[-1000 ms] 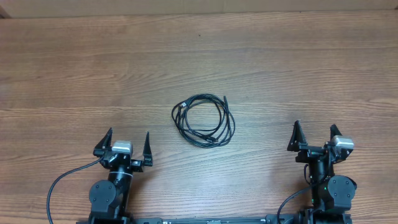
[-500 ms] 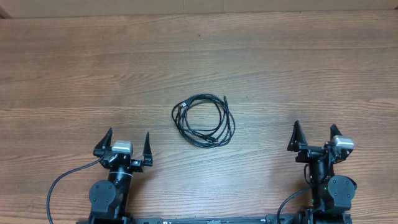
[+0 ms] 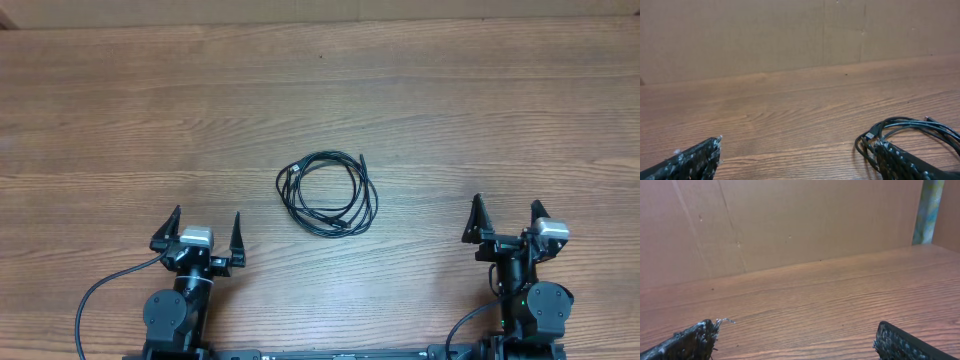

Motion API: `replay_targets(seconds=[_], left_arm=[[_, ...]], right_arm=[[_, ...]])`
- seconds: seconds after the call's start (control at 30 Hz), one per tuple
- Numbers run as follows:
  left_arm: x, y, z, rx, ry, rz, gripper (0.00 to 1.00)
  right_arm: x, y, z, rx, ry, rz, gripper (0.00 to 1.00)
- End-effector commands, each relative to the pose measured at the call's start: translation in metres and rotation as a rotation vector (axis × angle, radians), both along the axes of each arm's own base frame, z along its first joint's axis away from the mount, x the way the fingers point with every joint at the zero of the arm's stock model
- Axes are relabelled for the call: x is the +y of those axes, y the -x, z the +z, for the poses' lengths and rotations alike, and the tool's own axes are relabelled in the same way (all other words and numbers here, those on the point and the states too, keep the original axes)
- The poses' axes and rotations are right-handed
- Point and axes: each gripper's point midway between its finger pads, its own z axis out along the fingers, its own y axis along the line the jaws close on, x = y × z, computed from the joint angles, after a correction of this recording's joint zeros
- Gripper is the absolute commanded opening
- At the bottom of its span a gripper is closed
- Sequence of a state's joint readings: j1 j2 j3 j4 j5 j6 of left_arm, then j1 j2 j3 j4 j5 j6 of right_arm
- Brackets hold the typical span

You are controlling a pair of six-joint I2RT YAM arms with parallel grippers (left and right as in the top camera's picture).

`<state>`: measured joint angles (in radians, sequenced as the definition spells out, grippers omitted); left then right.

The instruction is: Untangle cables

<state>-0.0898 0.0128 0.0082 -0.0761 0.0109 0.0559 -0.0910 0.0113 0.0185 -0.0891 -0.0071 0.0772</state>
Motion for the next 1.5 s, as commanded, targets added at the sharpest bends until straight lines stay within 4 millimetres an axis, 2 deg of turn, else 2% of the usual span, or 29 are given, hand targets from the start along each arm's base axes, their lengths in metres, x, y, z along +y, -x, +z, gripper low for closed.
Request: replay_targets(seconds=[0.0,1.23,1.33,1.47], left_arm=[[0.001,0.0,0.0,-0.004,-0.011,0.001,0.99],[0.001,0.0,0.0,-0.004,-0.011,0.001,1.0],[0.001,0.0,0.0,-0.004,-0.011,0.001,1.0],[0.001,0.0,0.0,-0.004,-0.011,0.001,0.99]], right_arm=[[-0.002,0.0,-0.003,0.002,0.003,-0.01,1.0],[-0.002,0.0,-0.003,0.0,0.003,-0.009,1.0],[0.001,0.0,0.009,-0.046,-0.042,0.007,1.0],[0.017,0.007,0.055,-0.151,-0.041,0.101,1.0]])
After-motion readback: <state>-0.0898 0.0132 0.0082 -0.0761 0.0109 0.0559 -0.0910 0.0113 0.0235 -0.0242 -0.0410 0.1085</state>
